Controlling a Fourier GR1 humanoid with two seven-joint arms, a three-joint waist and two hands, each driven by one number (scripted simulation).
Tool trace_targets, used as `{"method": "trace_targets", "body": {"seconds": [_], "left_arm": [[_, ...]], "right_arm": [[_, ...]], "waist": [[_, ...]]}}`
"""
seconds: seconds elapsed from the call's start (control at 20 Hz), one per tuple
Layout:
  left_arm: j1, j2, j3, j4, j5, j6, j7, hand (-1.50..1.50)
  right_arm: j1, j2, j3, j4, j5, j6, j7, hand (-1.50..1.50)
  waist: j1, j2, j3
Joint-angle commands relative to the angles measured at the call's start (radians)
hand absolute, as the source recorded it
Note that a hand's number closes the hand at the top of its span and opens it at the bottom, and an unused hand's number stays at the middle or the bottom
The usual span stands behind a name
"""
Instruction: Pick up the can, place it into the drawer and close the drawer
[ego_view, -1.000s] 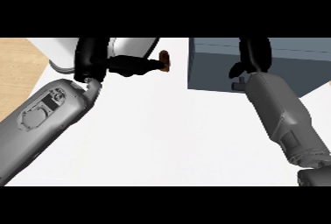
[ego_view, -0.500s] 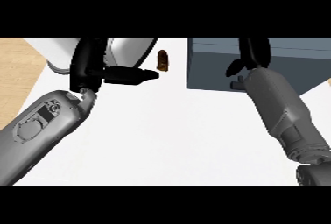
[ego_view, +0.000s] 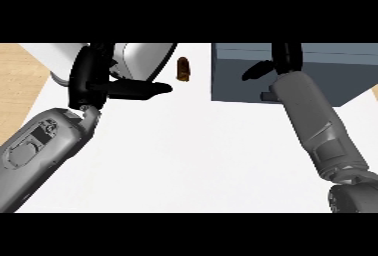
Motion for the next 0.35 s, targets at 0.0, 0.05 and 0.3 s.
{"method": "trace_targets", "body": {"seconds": [0.0,0.05,0.3], "left_arm": [[0.030,-0.006,-0.001,-0.009,-0.015,0.028,0.007,-1.50],[0.049,0.003,-0.007,-0.028,-0.012,0.013,0.007,-1.50],[0.104,-0.007,0.023,-0.048,-0.029,0.010,-0.041,-1.50]], "right_arm": [[-0.057,0.094,-0.125,-0.033,-0.168,0.040,-0.025,-1.50],[-0.076,0.082,-0.153,-0.035,-0.196,0.058,-0.011,-1.50],[-0.098,0.055,-0.177,-0.017,-0.231,0.087,-0.039,-1.50]], "waist": [[-0.002,-0.018,-0.004],[0.006,-0.017,-0.004],[0.000,-0.012,-0.006]]}}
